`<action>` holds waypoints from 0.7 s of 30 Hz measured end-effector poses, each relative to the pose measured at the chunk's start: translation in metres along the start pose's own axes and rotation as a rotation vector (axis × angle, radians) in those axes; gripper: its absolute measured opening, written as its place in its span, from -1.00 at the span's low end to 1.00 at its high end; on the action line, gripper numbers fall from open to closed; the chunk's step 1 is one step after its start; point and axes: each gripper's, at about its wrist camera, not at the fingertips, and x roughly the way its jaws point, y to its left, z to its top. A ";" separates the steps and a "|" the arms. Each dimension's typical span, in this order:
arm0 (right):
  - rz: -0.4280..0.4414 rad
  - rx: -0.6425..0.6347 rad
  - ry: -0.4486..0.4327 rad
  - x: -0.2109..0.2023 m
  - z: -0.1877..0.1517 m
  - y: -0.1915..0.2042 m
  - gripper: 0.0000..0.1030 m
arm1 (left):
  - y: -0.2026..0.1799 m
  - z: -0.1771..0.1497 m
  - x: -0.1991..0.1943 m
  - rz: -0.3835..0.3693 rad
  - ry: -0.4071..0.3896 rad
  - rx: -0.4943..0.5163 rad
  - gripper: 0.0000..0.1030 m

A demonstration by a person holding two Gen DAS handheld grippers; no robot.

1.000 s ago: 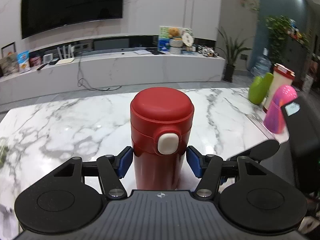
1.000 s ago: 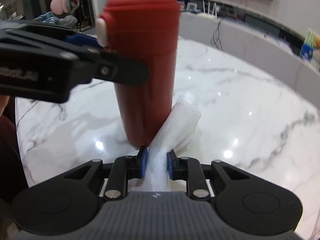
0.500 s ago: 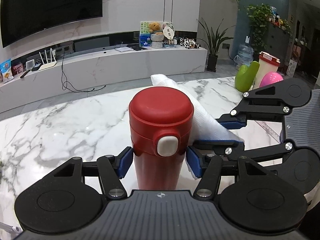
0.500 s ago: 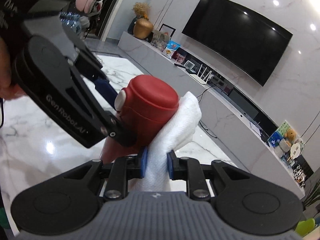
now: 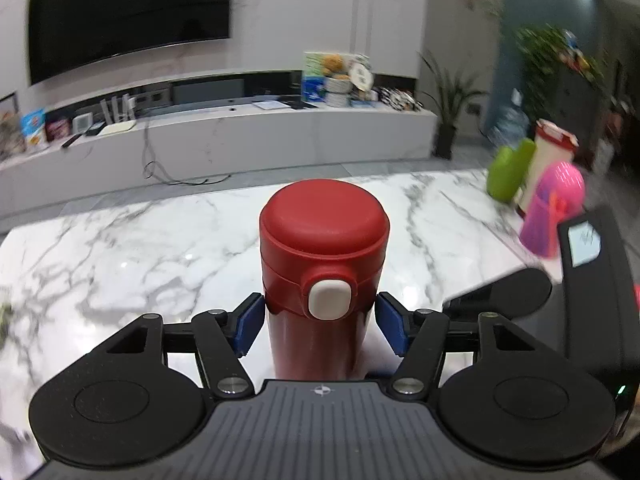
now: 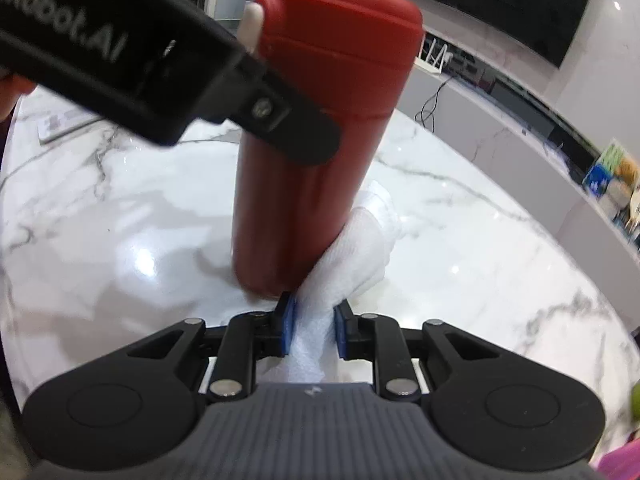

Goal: Clean container
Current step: 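Rub the towel down the bottle body with the right gripper while the left gripper holds it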

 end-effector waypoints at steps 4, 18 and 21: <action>0.038 0.075 -0.006 0.000 0.001 -0.009 -0.55 | -0.003 0.000 0.002 0.036 -0.017 -0.022 0.20; -0.002 0.050 -0.091 -0.028 -0.028 0.011 -0.57 | -0.005 0.005 0.011 -0.015 -0.058 0.129 0.19; -0.045 0.008 -0.154 -0.050 -0.026 0.007 -0.57 | -0.009 0.007 0.013 -0.050 -0.075 0.161 0.19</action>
